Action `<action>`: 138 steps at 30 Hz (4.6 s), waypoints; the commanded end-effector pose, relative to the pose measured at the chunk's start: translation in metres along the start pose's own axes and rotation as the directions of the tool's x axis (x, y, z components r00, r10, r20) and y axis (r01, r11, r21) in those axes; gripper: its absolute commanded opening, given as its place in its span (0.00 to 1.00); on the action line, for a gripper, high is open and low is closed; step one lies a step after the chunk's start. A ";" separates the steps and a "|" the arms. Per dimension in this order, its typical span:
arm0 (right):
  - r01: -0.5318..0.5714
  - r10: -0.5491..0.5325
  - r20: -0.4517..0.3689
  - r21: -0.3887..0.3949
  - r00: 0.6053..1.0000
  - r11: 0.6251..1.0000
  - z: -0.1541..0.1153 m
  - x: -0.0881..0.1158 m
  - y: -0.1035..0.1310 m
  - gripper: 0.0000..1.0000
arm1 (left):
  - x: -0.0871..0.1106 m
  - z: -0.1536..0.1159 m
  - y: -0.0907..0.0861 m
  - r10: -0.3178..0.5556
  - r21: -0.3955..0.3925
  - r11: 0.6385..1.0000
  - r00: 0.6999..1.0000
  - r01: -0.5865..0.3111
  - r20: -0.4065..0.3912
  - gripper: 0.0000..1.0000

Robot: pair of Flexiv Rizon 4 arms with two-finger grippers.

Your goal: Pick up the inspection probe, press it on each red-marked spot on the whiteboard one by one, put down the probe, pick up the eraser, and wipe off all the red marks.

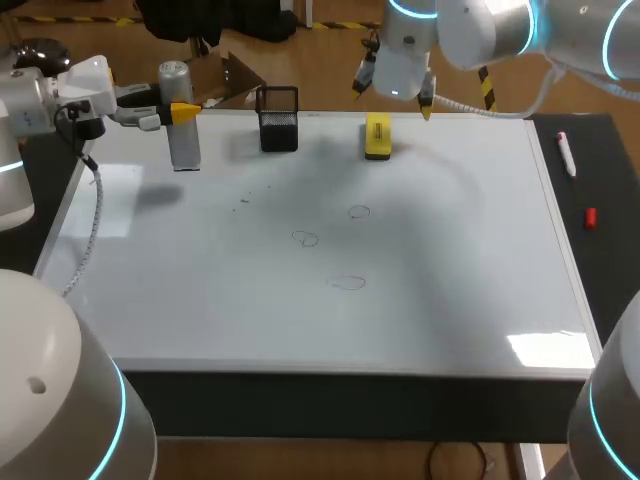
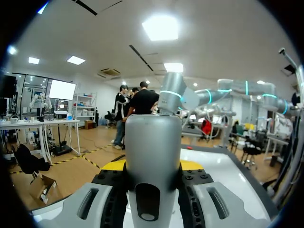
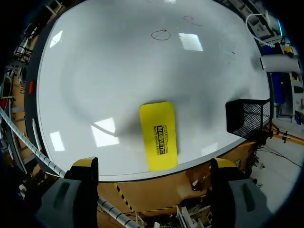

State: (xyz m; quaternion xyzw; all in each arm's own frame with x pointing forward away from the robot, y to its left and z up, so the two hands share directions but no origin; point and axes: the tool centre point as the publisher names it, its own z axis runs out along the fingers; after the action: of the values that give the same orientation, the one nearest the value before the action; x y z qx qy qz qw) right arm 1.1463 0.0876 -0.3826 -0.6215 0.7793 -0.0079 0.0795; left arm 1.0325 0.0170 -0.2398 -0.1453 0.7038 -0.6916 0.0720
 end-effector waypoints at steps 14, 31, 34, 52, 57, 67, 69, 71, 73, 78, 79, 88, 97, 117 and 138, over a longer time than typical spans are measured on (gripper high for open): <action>0.097 -0.099 -0.056 -0.044 0.994 0.994 0.036 -0.015 0.009 1.00 | 0.001 0.000 -0.001 0.002 0.000 1.000 1.000 -0.002 0.005 0.00; 0.092 -0.096 -0.056 -0.070 0.994 0.993 0.051 0.001 0.013 1.00 | 0.001 0.000 -0.001 0.002 0.000 1.000 1.000 -0.002 0.005 0.00; 0.094 -0.099 -0.059 -0.074 0.993 0.993 0.053 0.001 0.014 0.58 | 0.001 0.000 -0.001 0.002 0.000 1.000 1.000 -0.002 0.005 0.00; 0.096 -0.103 -0.090 -0.079 0.991 0.992 0.048 0.011 0.015 0.00 | 0.001 0.000 -0.001 0.002 0.000 1.000 1.000 -0.002 0.005 0.00; 0.097 -0.103 -0.092 -0.068 0.990 0.993 0.032 0.019 0.016 0.00 | 0.001 0.000 -0.001 0.002 0.000 1.000 1.000 -0.002 0.005 0.00; 0.083 -0.085 -0.108 -0.020 0.990 0.996 -0.004 0.055 0.011 0.00 | 0.001 0.000 -0.001 0.002 0.000 1.000 1.000 -0.002 0.005 0.00; 0.061 -0.061 -0.106 -0.008 0.992 0.998 -0.010 0.065 0.009 0.00 | 0.001 0.000 -0.001 0.002 0.000 1.000 1.000 -0.002 0.005 0.00; 0.047 -0.048 -0.093 -0.011 0.994 0.999 -0.014 0.076 0.007 0.00 | 0.001 0.000 -0.001 0.002 0.000 1.000 1.000 -0.002 0.005 0.00; 0.031 -0.032 -0.101 -0.008 0.994 0.999 -0.017 0.088 0.007 0.00 | 0.001 0.000 -0.001 0.002 0.000 1.000 1.000 -0.002 0.005 0.00; -0.023 0.022 -0.072 -0.016 0.997 1.000 -0.020 0.115 0.008 0.00 | 0.001 0.000 -0.001 0.002 0.000 1.000 1.000 -0.002 0.005 0.00; -0.032 0.031 -0.066 -0.022 0.997 0.999 -0.020 0.120 0.009 0.00 | 0.001 0.000 -0.001 0.002 0.000 1.000 1.000 -0.002 0.005 0.00; -0.066 0.059 -0.106 -0.069 0.993 0.995 -0.010 0.154 0.020 0.00 | 0.001 0.000 -0.001 0.002 0.000 1.000 1.000 -0.002 0.005 0.00; -0.082 0.067 -0.144 -0.097 0.987 0.992 -0.005 0.171 0.028 0.00 | 0.001 0.000 -0.001 0.002 0.000 1.000 1.000 -0.002 0.005 0.00; -0.080 0.070 -0.120 -0.085 0.990 0.993 -0.013 0.175 0.037 0.00 | 0.001 0.000 -0.001 0.002 0.000 1.000 1.000 -0.002 0.005 0.00; -0.080 0.070 -0.120 -0.085 0.990 0.993 -0.013 0.175 0.037 0.00 | 0.066 0.041 -0.004 0.026 0.071 0.997 0.987 -0.014 -0.160 0.00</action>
State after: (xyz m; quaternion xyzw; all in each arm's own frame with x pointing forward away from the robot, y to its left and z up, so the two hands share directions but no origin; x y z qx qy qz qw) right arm 1.0711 -0.0736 -0.3956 -0.5924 0.8056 -0.0045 0.0073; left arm 0.9886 -0.0322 -0.2273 -0.0850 0.6911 -0.7172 0.0286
